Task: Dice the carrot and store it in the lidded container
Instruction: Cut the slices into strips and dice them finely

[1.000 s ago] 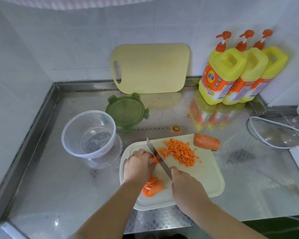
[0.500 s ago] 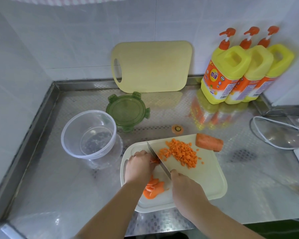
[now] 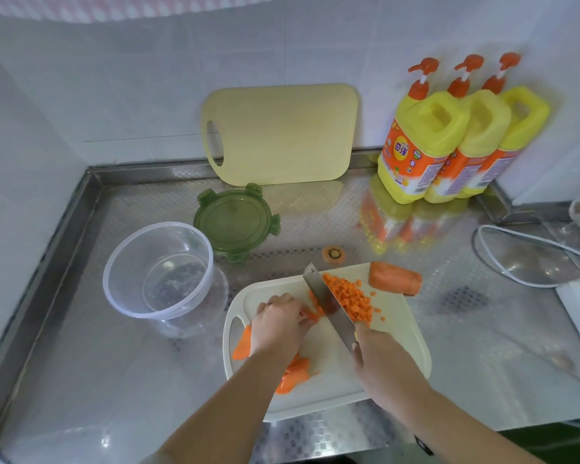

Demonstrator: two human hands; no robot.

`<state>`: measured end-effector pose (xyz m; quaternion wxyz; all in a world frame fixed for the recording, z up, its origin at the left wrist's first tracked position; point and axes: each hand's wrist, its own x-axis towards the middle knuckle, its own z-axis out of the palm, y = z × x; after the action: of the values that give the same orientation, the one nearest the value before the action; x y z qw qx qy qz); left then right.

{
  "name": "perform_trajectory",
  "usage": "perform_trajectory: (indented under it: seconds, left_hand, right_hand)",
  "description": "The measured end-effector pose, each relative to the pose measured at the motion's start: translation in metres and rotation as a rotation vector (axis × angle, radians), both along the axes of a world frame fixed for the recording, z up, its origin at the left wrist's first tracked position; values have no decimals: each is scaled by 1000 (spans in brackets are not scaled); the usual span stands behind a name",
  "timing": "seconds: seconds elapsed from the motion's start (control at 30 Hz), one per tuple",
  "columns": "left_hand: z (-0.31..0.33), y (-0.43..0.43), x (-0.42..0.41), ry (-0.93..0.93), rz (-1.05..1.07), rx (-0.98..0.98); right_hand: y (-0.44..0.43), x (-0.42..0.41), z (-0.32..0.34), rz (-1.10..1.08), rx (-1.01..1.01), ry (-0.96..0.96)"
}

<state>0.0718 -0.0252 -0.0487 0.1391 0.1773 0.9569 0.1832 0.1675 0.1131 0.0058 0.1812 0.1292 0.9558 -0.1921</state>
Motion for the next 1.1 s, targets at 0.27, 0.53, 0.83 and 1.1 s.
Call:
perform_trajectory:
  seconds: [0.27,0.53,0.83,1.1]
  left_hand:
    - [13,-19,-12,-144,80,245]
    - [15,-68,-12,-163,140,83]
    - [10,-74,-4,-192,305,26]
    - [18,-55,-4,-249,219,-68]
  right_hand:
    - [5,-1,5,89,2,34]
    - [-4,2,-6,121,-53,-25]
    - [11,-3,-8,98,11,-23]
    - [9,-2,-10,118,13,-39]
